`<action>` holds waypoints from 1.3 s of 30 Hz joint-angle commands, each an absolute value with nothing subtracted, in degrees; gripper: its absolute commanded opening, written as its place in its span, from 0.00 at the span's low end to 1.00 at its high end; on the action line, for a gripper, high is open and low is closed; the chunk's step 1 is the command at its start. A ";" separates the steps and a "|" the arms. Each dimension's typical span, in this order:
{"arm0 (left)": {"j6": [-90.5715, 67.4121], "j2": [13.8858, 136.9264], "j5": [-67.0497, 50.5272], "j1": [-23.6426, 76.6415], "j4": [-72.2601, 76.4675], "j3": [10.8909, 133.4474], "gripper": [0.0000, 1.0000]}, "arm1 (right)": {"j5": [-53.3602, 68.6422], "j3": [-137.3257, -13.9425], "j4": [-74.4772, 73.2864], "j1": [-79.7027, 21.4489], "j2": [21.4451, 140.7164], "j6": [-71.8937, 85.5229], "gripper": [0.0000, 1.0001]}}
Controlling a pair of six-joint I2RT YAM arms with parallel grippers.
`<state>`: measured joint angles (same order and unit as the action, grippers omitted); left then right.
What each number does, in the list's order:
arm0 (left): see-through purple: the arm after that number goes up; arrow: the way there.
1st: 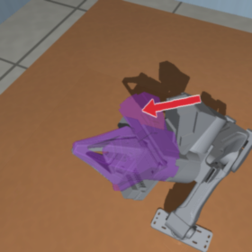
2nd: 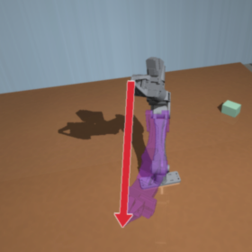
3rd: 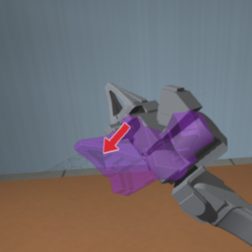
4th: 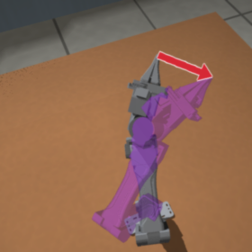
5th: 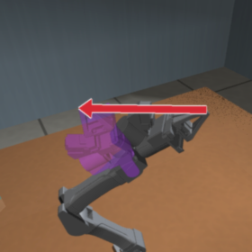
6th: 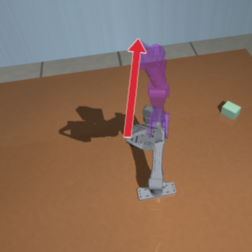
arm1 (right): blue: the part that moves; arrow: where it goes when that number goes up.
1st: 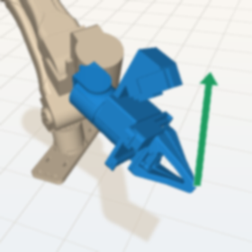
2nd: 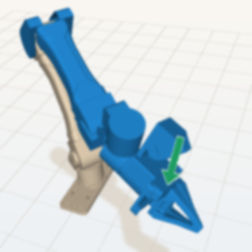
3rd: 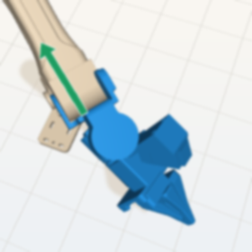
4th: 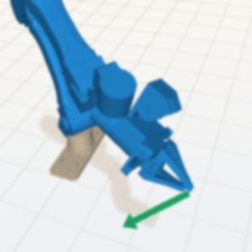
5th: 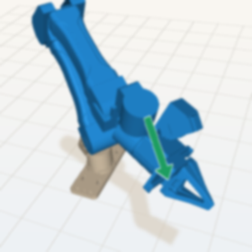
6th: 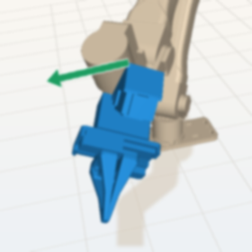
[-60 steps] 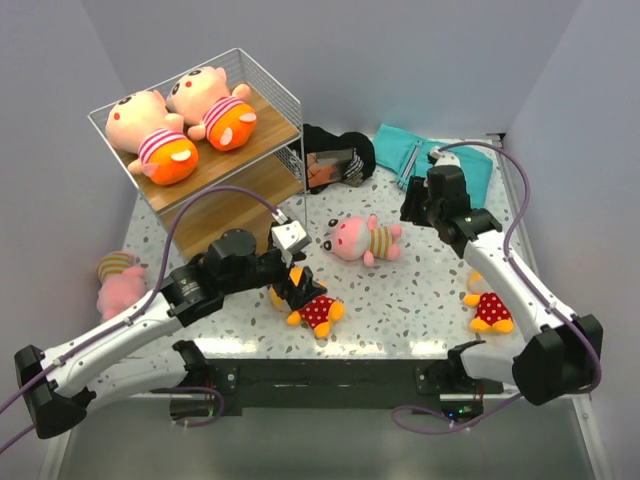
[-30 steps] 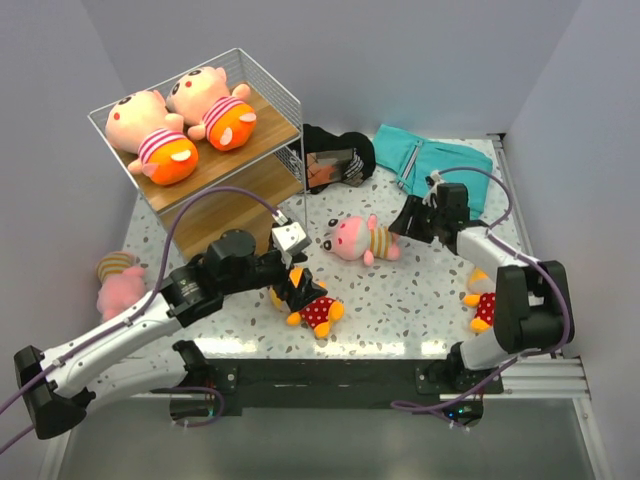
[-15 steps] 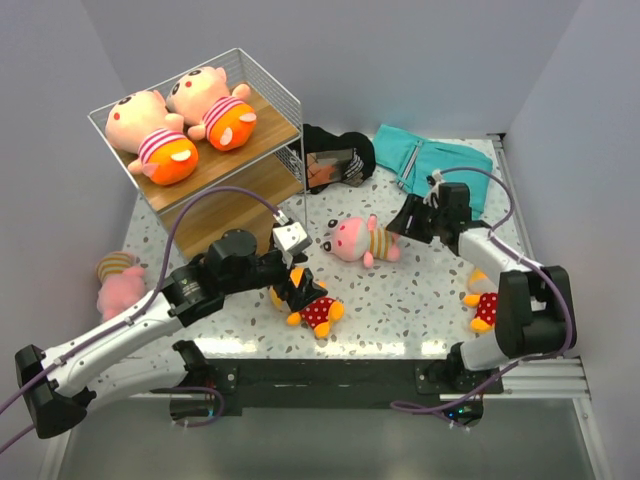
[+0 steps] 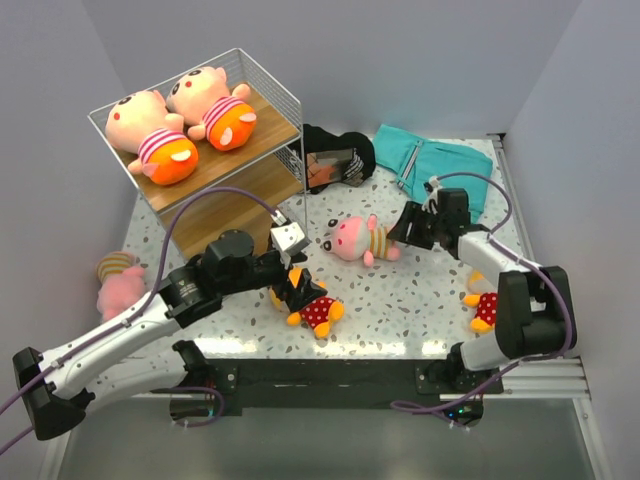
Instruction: Place and organize the stuffed toys onto the shelf
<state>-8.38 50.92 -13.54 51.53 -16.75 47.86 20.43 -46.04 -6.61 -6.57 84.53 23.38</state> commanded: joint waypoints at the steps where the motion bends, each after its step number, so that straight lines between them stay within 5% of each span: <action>1: -8.88 50.54 -14.59 51.85 -13.45 47.37 1.00 | 22.76 -46.41 -2.74 -6.33 87.01 22.41 0.57; 6: -8.88 50.54 -14.68 51.77 -13.18 47.37 1.00 | 24.08 -46.32 -1.50 -6.33 89.12 23.03 0.52; 9: -8.88 50.54 -15.03 51.86 -12.75 47.46 1.00 | 24.43 -46.14 -1.40 -6.33 88.51 23.46 0.37; 13: -9.14 50.62 -16.08 51.77 -12.13 47.55 1.00 | 22.42 -47.02 -4.82 -6.33 84.56 24.69 0.00; 28: -12.21 50.89 -19.95 51.77 -9.32 56.94 1.00 | 18.19 -46.23 -17.04 -6.59 55.13 43.85 0.00; 39: -12.83 49.40 -10.83 51.77 -6.42 69.69 1.00 | 24.96 -52.21 -18.73 -9.57 49.92 49.13 0.00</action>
<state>-12.56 50.78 -16.88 51.53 -10.17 65.45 21.04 -49.19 -20.12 -7.46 50.00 45.01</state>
